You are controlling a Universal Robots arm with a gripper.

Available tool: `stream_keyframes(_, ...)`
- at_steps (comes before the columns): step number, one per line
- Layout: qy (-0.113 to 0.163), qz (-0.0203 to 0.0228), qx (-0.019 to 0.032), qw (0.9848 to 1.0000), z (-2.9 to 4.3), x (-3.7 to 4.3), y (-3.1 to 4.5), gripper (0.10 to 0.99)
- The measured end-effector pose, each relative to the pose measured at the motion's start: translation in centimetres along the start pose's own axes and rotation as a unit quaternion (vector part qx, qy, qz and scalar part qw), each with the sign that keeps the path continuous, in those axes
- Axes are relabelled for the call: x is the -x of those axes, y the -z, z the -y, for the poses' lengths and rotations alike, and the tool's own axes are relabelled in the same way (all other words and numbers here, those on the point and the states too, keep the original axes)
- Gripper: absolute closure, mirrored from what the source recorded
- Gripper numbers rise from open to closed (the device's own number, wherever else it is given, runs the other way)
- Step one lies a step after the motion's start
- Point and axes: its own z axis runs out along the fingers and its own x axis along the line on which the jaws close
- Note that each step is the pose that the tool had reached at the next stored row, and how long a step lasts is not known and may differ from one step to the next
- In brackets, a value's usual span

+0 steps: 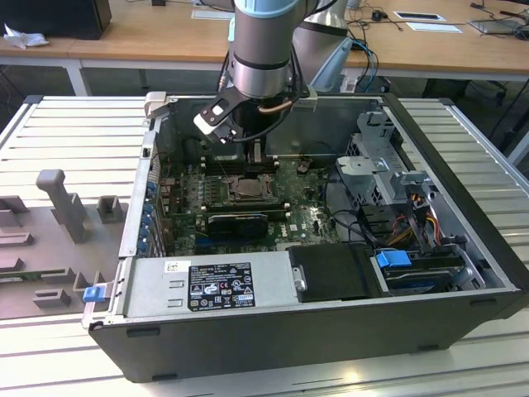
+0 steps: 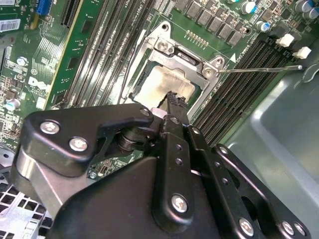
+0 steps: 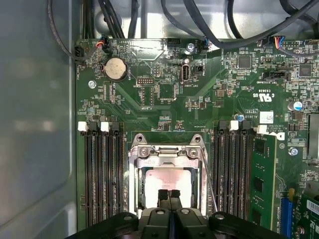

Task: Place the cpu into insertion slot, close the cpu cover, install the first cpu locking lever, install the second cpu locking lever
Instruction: 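Install the first cpu locking lever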

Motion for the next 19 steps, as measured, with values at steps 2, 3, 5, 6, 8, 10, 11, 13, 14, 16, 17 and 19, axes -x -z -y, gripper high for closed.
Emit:
stream_keyframes(2, 0.000, 0.0000, 0.0000, 1.0000, 0.00, 0.00, 0.14, 0.980)
stream_keyframes(3, 0.000, 0.0000, 0.0000, 1.0000, 0.00, -0.01, 0.19, 0.980)
stream_keyframes(5, 0.000, -0.0001, 0.0000, 1.0000, 0.01, 0.00, 0.32, 0.980)
stream_keyframes(6, 0.000, 0.0000, 0.0000, 1.0000, 0.01, 0.00, 0.39, 0.980)
stream_keyframes(8, 0.000, 0.0000, 0.0000, 1.0000, 0.01, -0.01, 0.52, 0.980)
stream_keyframes(10, 0.000, 0.0000, -0.0001, 1.0000, 0.02, -0.01, 0.87, 0.980)
stream_keyframes(11, 0.000, 0.0000, 0.0000, 1.0000, 0.02, -0.02, 0.97, 0.980)
stream_keyframes(13, 0.000, 0.0001, 0.0000, 1.0000, 0.03, -0.03, 1.36, 0.980)
stream_keyframes(14, 0.000, 0.0000, 0.0000, 1.0000, 0.03, -0.03, 1.49, 0.980)
stream_keyframes(16, 0.000, 0.0000, 0.0000, 1.0000, 0.04, -0.04, 1.79, 0.980)
stream_keyframes(17, 0.000, 0.0000, 0.0000, 1.0000, 0.04, -0.04, 1.90, 0.980)
stream_keyframes(19, 0.000, 0.0000, 0.0000, 1.0000, 0.04, -0.05, 2.31, 0.980)
